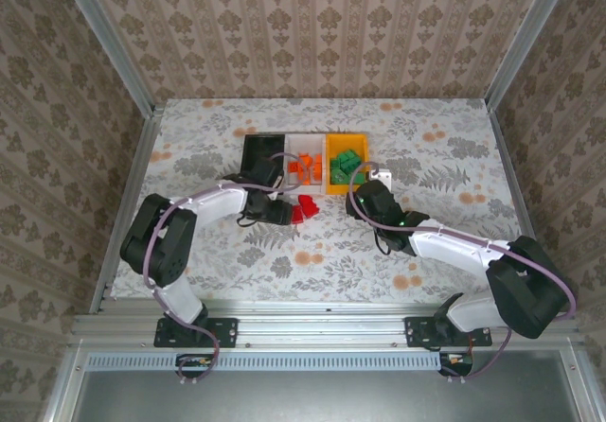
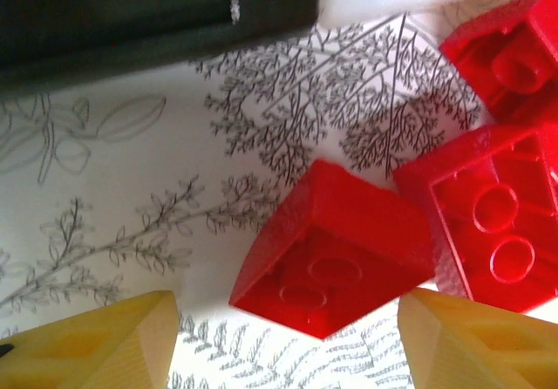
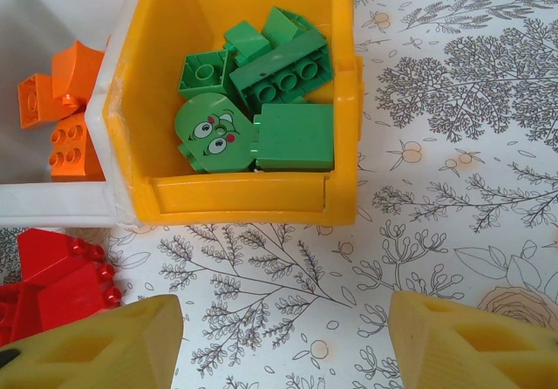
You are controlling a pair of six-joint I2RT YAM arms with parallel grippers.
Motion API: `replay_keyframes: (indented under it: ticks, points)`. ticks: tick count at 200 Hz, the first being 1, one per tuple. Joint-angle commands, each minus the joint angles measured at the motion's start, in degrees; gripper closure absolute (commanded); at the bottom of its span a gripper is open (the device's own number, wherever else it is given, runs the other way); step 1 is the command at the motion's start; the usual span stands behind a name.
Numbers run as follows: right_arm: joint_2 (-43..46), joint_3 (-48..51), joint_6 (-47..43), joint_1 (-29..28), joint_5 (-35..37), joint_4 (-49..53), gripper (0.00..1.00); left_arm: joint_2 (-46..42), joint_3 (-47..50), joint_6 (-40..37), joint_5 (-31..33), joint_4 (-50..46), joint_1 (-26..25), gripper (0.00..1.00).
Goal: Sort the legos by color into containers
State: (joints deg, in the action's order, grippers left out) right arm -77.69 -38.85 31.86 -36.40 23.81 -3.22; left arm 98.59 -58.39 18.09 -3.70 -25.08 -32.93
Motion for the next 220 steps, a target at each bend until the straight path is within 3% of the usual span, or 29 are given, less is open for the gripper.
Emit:
replay_keyframes:
  ticks: [1, 18, 47, 97, 134, 177, 220]
  points:
    - [0.34, -1.49, -0.22, 0.02, 0.58, -0.21, 0.35, 1.13, -1.37, -4.04, 1.88, 2.99, -0.04, 0.31]
    - [0.43, -1.51, -0.18, 0.07, 0.65, -0.22, 0.35, 2.49, -1.87, -4.98, 2.41, 4.43, -0.03, 0.33]
    - [0.32, -1.54, -0.21, 0.02, 0.64, -0.21, 0.35, 3.50, -2.55, -4.61, 2.85, 4.94, -0.11, 0.49]
    - [-0.09, -1.58, -0.13, 0.02, 0.31, -0.44, 0.35, 0.58, 0.15, -3.04, 4.56, 5.44, -0.73, 0.64]
    - [-0.36, -1.58, -0.03, -0.06, 0.05, -0.56, 0.35, -6.86, -1.27, -2.27, 6.09, 1.09, -2.84, 0.66]
    - [-1.13, -1.84, 0.08, -0.07, -0.47, -0.74, 0.35, -8.71, -13.58, -2.61, 12.98, -9.15, 0.07, 0.66]
    - [-1.67, -2.06, -0.12, -0.07, -0.69, -0.95, 0.35, 5.95, -30.82, -0.59, 13.36, -17.84, 8.25, 0.64]
